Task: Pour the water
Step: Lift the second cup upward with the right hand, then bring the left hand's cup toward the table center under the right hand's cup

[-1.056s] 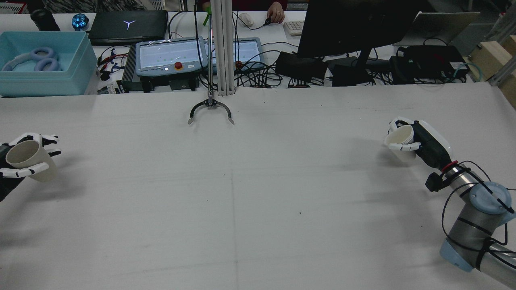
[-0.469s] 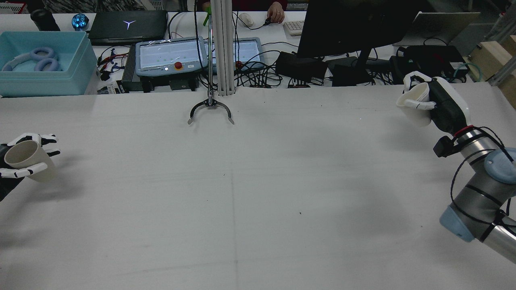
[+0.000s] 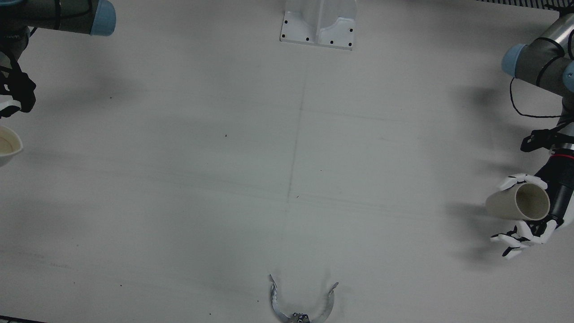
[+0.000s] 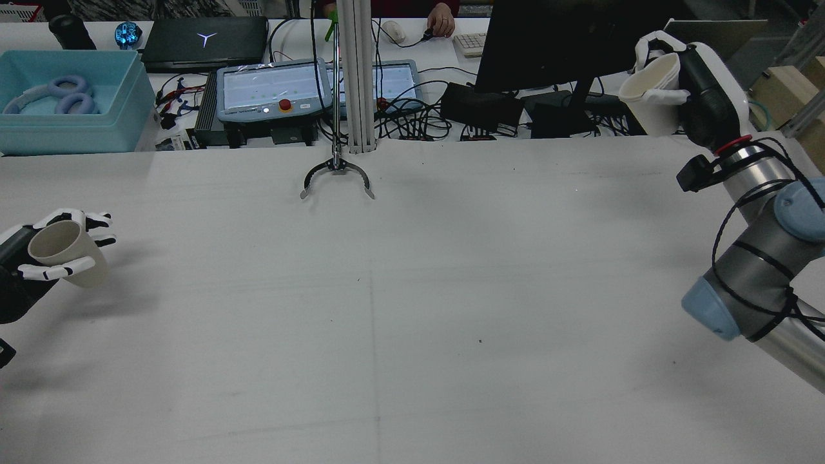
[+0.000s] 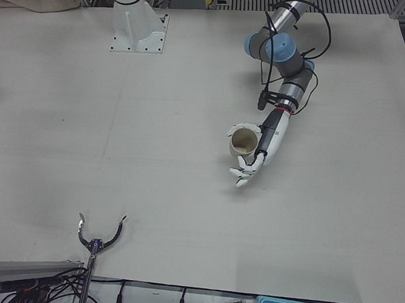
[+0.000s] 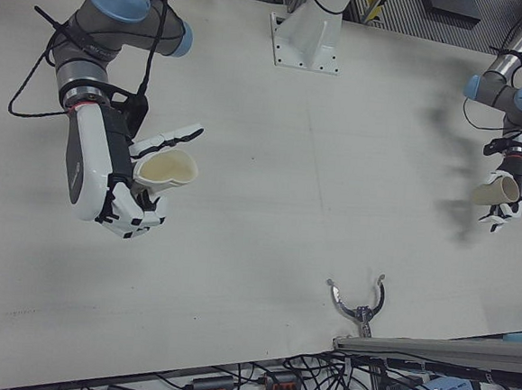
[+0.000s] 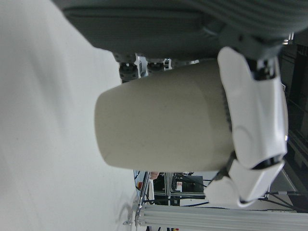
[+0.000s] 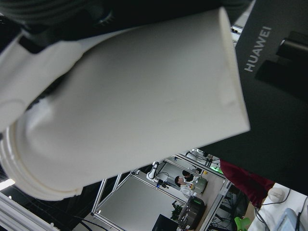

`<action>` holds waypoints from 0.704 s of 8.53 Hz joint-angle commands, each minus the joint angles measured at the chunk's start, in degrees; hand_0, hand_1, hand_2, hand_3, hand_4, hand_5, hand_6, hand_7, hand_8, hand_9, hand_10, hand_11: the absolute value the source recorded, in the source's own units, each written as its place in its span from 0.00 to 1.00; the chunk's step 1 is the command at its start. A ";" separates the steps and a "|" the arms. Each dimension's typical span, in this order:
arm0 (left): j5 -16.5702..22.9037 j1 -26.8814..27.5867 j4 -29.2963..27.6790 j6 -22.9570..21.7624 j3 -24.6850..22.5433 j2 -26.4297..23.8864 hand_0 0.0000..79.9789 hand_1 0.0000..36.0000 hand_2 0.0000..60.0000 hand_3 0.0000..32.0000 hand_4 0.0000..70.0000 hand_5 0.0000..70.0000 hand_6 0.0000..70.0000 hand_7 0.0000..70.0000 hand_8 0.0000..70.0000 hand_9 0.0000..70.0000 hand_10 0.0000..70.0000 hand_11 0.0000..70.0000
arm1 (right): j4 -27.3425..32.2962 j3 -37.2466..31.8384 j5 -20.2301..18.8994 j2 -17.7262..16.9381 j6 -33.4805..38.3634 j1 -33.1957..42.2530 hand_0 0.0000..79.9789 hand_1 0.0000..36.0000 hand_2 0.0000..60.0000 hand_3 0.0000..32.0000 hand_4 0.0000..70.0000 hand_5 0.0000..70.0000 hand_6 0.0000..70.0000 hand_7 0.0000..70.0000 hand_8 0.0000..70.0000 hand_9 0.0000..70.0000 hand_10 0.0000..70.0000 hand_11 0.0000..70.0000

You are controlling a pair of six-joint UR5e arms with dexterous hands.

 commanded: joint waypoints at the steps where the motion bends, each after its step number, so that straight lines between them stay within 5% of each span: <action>1: 0.99 5.62 6.59 0.76 0.14 -9.14 0.65 0.61 0.61 0.00 0.26 1.00 0.25 0.60 0.13 0.24 0.24 0.37 | -0.31 1.19 2.91 6.02 -4.97 0.53 0.49 0.00 0.15 0.00 0.35 1.00 1.00 1.00 1.00 1.00 0.68 0.94; 2: 0.73 8.08 10.10 0.94 0.32 -14.13 0.65 0.61 0.61 0.00 0.26 1.00 0.25 0.60 0.13 0.24 0.24 0.37 | -0.31 1.19 3.01 7.52 -6.99 0.18 0.49 0.00 0.15 0.00 0.35 1.00 1.00 1.00 1.00 1.00 0.68 0.94; 3: 0.72 10.63 14.05 0.94 0.76 -19.23 0.64 0.58 0.59 0.00 0.24 1.00 0.24 0.58 0.13 0.23 0.24 0.37 | -0.31 1.27 3.10 8.31 -7.88 -1.21 0.56 0.01 0.27 0.00 0.40 1.00 1.00 1.00 0.96 1.00 0.69 0.96; 6: 0.55 13.12 18.91 2.95 5.49 -33.03 0.63 0.57 0.57 0.00 0.24 1.00 0.24 0.57 0.13 0.24 0.24 0.37 | -0.31 6.17 6.69 9.29 -14.53 -9.20 0.53 0.00 0.21 0.00 0.38 1.00 1.00 1.00 0.97 1.00 0.70 0.97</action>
